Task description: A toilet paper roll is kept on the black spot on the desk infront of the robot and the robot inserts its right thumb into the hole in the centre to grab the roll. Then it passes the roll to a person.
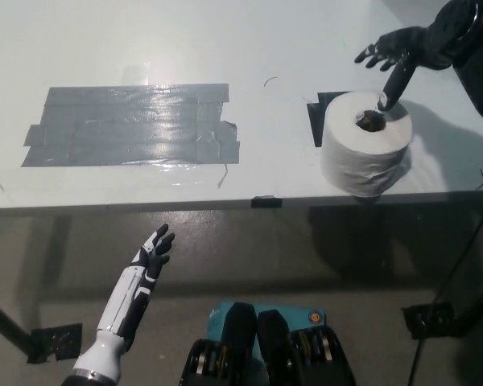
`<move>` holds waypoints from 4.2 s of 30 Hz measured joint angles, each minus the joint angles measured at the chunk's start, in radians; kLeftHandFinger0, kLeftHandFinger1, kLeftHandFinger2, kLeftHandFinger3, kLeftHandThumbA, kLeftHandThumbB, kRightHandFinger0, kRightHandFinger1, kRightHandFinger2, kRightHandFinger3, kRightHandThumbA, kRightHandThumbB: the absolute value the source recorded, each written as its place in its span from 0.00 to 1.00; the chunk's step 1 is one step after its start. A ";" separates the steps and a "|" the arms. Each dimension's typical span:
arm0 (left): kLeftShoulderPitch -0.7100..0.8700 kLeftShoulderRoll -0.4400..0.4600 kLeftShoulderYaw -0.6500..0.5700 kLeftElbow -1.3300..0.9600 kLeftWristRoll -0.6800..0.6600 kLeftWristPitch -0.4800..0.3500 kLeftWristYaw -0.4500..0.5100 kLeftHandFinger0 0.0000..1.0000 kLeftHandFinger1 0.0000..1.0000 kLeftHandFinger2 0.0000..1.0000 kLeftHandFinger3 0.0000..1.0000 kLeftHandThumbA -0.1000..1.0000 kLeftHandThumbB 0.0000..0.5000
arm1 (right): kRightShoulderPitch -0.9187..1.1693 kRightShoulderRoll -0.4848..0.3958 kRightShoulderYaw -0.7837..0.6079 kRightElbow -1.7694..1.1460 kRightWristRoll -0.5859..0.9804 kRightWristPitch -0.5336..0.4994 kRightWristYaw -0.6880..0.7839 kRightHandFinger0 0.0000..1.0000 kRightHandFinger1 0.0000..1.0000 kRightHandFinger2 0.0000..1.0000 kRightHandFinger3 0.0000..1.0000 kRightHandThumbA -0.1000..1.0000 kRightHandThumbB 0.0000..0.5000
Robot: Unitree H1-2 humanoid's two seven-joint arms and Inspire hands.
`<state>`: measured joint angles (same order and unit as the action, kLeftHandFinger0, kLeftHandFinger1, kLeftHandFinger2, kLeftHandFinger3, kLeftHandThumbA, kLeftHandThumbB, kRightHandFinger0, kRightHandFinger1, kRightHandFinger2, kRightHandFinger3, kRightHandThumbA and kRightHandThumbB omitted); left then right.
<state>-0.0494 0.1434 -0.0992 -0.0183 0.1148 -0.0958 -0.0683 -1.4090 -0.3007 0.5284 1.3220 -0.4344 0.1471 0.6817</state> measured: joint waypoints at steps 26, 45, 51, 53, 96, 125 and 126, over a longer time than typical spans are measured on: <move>-0.014 0.001 -0.002 0.000 0.008 0.000 -0.004 1.00 1.00 1.00 1.00 1.00 0.24 | 0.057 0.042 -0.009 0.011 -0.026 -0.018 -0.105 1.00 1.00 1.00 1.00 1.00 0.86; -0.033 0.001 -0.003 0.000 0.013 0.000 -0.014 1.00 1.00 1.00 1.00 1.00 0.29 | 0.076 0.084 0.029 0.051 -0.066 -0.024 -0.172 0.22 0.30 0.46 0.90 0.06 0.50; -0.034 0.001 -0.003 0.000 0.012 0.000 -0.016 1.00 1.00 1.00 1.00 1.00 0.29 | 0.081 0.089 0.028 0.056 -0.067 -0.015 -0.195 0.06 0.38 0.54 0.54 0.00 0.37; -0.035 0.001 -0.003 0.000 0.013 0.000 -0.016 1.00 1.00 1.00 1.00 1.00 0.32 | 0.089 0.088 0.023 0.055 -0.065 -0.017 -0.215 0.04 0.49 0.69 0.44 0.00 0.35; -0.090 0.000 0.004 0.026 0.012 0.003 -0.015 1.00 1.00 1.00 1.00 1.00 0.29 | 0.459 0.260 -1.178 -0.260 0.733 0.192 -0.179 0.00 0.42 0.83 1.00 0.00 0.24; -0.119 0.001 0.004 0.034 0.013 -0.001 -0.015 1.00 1.00 1.00 1.00 1.00 0.24 | 0.332 0.154 -0.587 -0.478 0.568 0.205 -0.506 0.18 0.68 1.00 0.96 0.00 0.34; -0.119 0.001 0.004 0.034 0.013 -0.001 -0.015 1.00 1.00 1.00 1.00 1.00 0.24 | 0.332 0.154 -0.556 -0.465 0.548 0.193 -0.516 0.18 0.68 1.00 0.96 0.00 0.34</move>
<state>-0.1689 0.1442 -0.0953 0.0159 0.1277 -0.0972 -0.0837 -1.0774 -0.1470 -0.0280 0.8566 0.1135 0.3397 0.1652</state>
